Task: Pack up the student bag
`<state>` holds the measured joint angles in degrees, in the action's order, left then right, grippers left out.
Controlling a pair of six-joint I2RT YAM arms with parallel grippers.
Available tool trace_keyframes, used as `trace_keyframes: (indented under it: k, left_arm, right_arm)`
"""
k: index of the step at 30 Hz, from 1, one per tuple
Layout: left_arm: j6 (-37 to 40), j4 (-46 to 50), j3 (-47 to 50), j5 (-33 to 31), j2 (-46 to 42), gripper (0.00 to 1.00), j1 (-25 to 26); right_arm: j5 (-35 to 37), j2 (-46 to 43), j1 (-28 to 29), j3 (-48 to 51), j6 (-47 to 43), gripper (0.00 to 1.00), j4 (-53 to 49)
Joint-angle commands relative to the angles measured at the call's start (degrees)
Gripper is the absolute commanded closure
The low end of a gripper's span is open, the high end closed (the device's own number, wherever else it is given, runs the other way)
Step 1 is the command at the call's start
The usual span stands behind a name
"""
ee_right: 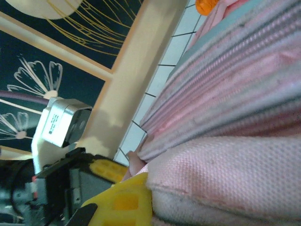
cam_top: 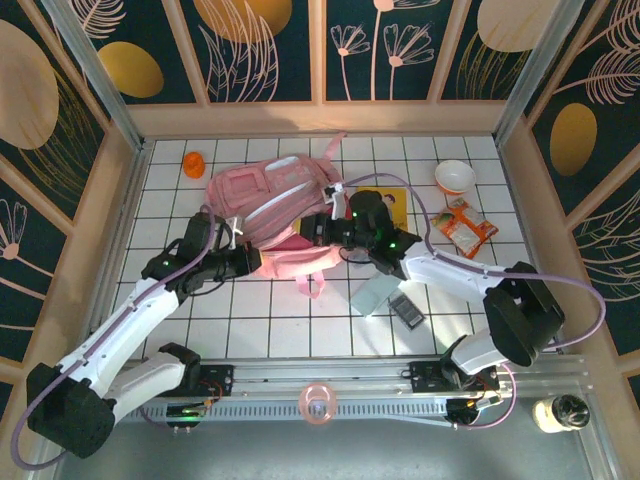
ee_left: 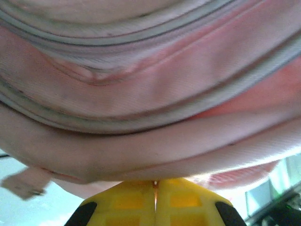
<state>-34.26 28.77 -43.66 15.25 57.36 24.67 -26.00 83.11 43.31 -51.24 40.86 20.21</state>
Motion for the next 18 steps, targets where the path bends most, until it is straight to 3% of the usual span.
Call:
trace_keyframes:
  k: [1,8,15,18]
  left_arm:
    - [7.44,1.47,-2.11,-12.75,1.88,1.0,-0.24]
    - [10.51,-4.57,-0.94,-23.28,4.81,1.0,-1.35]
    - [11.2,-17.48,2.23,-22.28,7.59,1.0,-9.82]
    - [12.44,-22.89,2.01,-22.84,11.13,1.0,-11.04]
  right_arm:
    - [-5.85,-4.79,-2.39,-2.47,2.0,1.0,2.54]
    - [-10.59,-9.37,-7.95,-6.44,2.32,1.0,-4.6]
    - [-17.25,-11.39,-11.65,-9.79,1.66,1.0,-11.43]
    - [-21.19,-10.84,-13.2,-10.32,2.57,1.0,-10.55]
